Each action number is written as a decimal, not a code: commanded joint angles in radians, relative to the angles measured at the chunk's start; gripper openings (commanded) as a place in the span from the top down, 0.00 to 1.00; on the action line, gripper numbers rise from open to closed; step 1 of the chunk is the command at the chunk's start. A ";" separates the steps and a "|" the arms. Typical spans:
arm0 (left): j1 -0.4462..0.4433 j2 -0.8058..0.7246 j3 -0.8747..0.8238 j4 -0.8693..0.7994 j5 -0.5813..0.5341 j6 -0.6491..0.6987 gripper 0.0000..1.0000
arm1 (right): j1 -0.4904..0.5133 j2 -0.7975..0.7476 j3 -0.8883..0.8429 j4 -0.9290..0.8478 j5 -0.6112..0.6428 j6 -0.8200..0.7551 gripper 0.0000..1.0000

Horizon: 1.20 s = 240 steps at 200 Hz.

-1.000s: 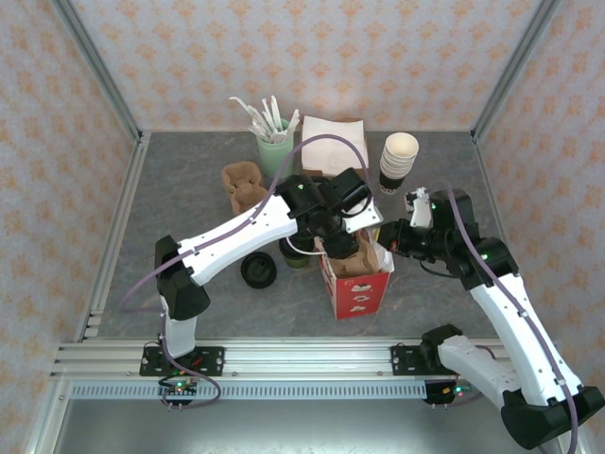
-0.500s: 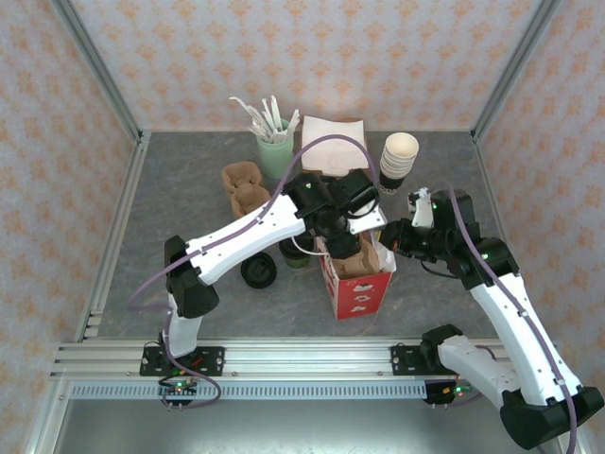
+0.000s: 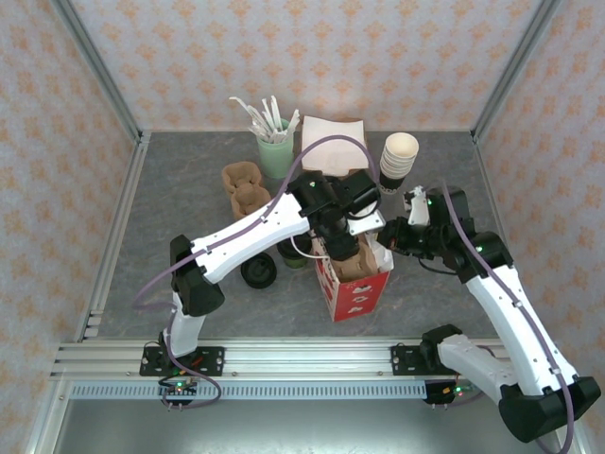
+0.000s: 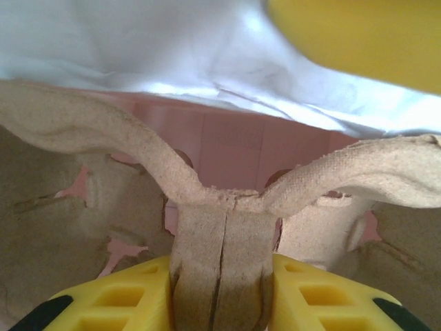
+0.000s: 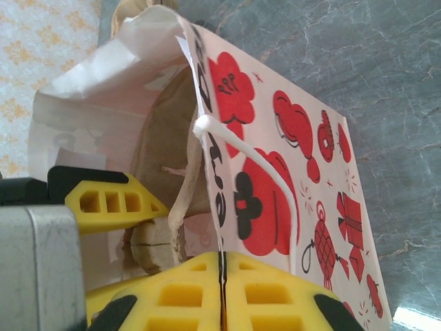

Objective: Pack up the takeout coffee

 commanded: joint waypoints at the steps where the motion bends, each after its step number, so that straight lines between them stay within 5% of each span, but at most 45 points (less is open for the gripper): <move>1: -0.030 -0.011 -0.043 0.026 -0.009 -0.015 0.65 | 0.013 0.013 0.064 0.104 -0.077 -0.037 0.92; 126: 0.032 -0.018 -0.082 0.055 -0.019 -0.019 0.65 | 0.013 0.012 0.047 0.135 -0.037 -0.078 0.91; 240: 0.031 0.098 0.035 -0.039 -0.065 -0.021 0.65 | 0.013 0.001 0.068 0.097 -0.021 -0.073 0.74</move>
